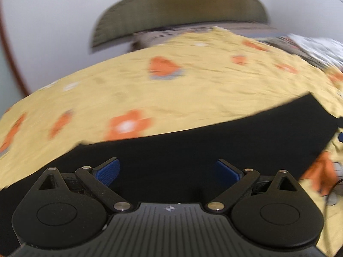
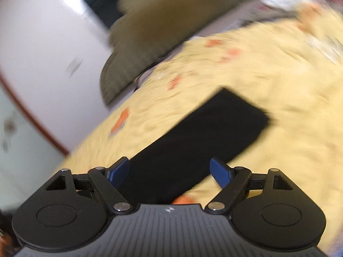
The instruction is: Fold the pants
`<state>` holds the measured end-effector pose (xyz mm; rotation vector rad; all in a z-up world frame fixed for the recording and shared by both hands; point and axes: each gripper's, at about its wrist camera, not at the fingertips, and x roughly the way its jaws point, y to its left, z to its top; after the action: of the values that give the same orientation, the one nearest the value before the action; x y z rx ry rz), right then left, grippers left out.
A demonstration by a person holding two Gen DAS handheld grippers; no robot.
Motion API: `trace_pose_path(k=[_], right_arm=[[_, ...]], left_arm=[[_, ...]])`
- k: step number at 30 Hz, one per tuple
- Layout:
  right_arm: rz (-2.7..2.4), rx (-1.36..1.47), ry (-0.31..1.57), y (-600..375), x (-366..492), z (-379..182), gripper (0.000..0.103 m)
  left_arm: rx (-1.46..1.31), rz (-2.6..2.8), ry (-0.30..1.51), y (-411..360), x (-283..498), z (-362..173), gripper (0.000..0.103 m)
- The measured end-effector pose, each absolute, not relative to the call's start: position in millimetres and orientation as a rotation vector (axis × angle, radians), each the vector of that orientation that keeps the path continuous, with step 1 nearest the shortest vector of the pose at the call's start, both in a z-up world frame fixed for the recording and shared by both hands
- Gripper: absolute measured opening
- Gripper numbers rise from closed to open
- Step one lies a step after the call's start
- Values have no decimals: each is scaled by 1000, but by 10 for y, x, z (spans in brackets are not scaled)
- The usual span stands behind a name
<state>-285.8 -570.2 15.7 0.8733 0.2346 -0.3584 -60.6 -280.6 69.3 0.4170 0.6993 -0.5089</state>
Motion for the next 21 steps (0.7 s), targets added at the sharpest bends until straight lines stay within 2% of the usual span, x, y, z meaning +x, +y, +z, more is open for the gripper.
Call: trace_pose_path(k=[4,11,13,14,16,18,19,21], right_arm=[[-381,978,220,-5930,-2924,-34,83],[-435,1039,160,-6139,-2926,-210,81],[-465,1041,128,-6212,-2880,-227,77],[-475,1044,128,-6255,-2861,-229,72],[-494,1052,142,-6323,-2787,-252,43],[-503,1076,159,-6373,-2749,-322,25],[-508,1088,159,-6388,-2747,-350,18],[-519,1077,157,-6388,-2753,-353,13]], left_arm=[[492,-590,705,-3333,-769,513,98],[559,-630,708,-3663,-833,292,98],[543,-620,720,-3701,-764,294,98],[532,-617,729,-3714,-713,302,98],[505,-616,751,-3728,-633,317,98],[462,-622,774,-3740,-544,330,98],[443,-626,792,-3754,-494,337,98],[388,-649,858,-3786,-379,339,98]])
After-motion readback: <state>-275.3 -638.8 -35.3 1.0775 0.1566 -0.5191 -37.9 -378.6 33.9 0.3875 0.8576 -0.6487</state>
